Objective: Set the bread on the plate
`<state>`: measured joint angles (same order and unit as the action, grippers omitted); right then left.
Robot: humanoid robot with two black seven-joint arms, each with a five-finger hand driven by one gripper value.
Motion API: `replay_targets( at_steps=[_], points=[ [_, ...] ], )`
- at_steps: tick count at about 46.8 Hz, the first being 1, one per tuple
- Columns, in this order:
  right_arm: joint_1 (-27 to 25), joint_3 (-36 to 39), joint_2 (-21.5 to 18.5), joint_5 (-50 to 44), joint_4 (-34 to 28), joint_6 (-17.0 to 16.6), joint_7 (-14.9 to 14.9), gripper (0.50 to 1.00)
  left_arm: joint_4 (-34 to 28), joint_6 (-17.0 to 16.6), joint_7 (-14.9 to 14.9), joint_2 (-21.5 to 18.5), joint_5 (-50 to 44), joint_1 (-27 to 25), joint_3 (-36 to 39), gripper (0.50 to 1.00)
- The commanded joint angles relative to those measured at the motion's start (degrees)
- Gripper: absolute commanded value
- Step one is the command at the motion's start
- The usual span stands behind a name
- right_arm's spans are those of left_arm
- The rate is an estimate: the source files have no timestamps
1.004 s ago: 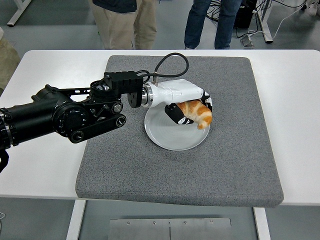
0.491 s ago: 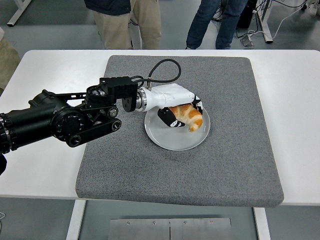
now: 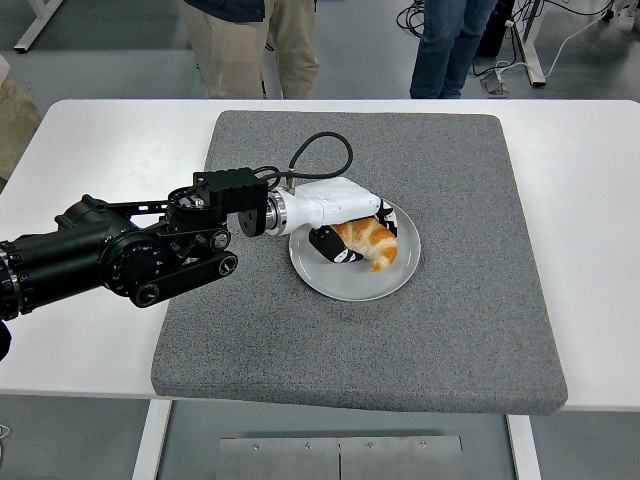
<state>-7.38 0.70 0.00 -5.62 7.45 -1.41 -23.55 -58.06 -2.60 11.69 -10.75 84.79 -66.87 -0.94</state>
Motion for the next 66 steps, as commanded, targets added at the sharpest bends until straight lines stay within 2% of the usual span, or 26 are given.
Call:
replay_targets(
  at_steps=[1,26,65,66],
  points=[
    [0.0,0.0,0.0,0.0,-0.1,0.0,0.0,1.0,0.1,-0.5,0.1,0.0,-0.1,0.6,0.0,0.5],
    [0.0,0.0,0.0,0.0,-0.1,0.0,0.0,1.0,1.2,-2.4,0.1,0.1,0.0,1.8,0.0,0.5],
    [0.0,0.0,0.0,0.0,-0.1,0.0,0.0,1.0,1.1,-2.4,-0.4,-0.2,-1.0,2.1,-0.1,0.5],
    [0.0,0.0,0.0,0.0,-0.1,0.0,0.0,1.0,1.1,-2.3,-0.6,-0.2,-1.3,2.1,-0.1,0.592]
  ],
)
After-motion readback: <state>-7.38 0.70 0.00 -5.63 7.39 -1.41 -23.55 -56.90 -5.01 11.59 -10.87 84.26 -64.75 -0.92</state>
